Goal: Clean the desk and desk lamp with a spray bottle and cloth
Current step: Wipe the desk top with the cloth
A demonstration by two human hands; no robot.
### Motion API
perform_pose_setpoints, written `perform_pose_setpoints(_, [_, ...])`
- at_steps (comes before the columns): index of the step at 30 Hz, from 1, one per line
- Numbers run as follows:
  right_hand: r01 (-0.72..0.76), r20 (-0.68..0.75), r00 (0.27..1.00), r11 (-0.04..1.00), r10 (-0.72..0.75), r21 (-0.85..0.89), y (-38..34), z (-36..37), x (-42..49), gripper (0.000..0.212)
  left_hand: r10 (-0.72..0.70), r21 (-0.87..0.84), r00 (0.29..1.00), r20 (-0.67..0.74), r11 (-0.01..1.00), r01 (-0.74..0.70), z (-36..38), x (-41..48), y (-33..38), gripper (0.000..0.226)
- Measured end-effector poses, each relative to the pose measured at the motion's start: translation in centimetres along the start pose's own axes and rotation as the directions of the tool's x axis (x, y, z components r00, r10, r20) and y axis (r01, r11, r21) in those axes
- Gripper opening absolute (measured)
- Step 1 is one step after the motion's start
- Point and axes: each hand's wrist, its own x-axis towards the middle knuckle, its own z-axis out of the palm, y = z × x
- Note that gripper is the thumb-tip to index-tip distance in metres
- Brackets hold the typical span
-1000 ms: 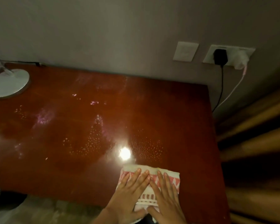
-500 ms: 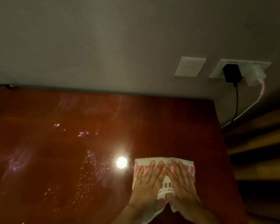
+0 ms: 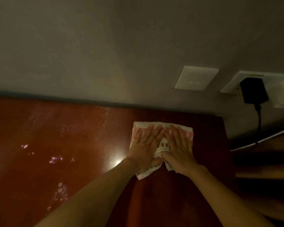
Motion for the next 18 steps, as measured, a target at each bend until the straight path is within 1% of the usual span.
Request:
perform_pose_setpoints(2, [0.016,-0.014,1.000,1.000,-0.016,0.002,0.5,-0.8,1.8,0.078,-0.015,0.033,1.000,0.006,0.999,0.014,-0.6,1.7,-0.7,0.090])
perform_pose_setpoints(4, [0.037,-0.035,0.999,0.999,-0.038,-0.005,0.9,-1.3,3.3,0.080,-0.016,0.045,1.000,-0.001,0.999,0.016,-0.8,2.9,-1.4,0.090])
perform_pose_setpoints(8, [0.069,-0.075,0.995,0.998,-0.069,0.000,1.0,-2.2,4.9,0.078,-0.027,0.018,0.999,-0.025,0.999,0.027,-0.9,4.3,-2.3,0.094])
perform_pose_setpoints(11, [0.074,-0.078,0.994,0.997,-0.071,0.036,0.5,-2.8,5.4,0.080,-0.019,0.020,1.000,-0.007,1.000,0.019,-1.4,4.9,-3.1,0.098])
perform_pose_setpoints(14, [0.069,-0.065,0.996,0.995,-0.064,0.071,-0.1,-2.9,5.7,0.081,0.013,-0.060,1.000,0.024,0.998,-0.011,-2.0,5.1,-4.4,0.104])
perform_pose_setpoints(16, [0.066,-0.062,0.996,0.995,-0.061,0.075,-0.7,-2.8,6.1,0.079,0.026,-0.125,0.999,0.022,0.992,-0.023,-2.4,5.2,-5.5,0.109])
perform_pose_setpoints(18, [0.063,-0.051,0.997,0.994,-0.059,0.085,-1.8,-2.7,6.5,0.078,0.033,-0.135,0.999,-0.003,0.990,-0.033,-2.9,5.1,-6.9,0.113])
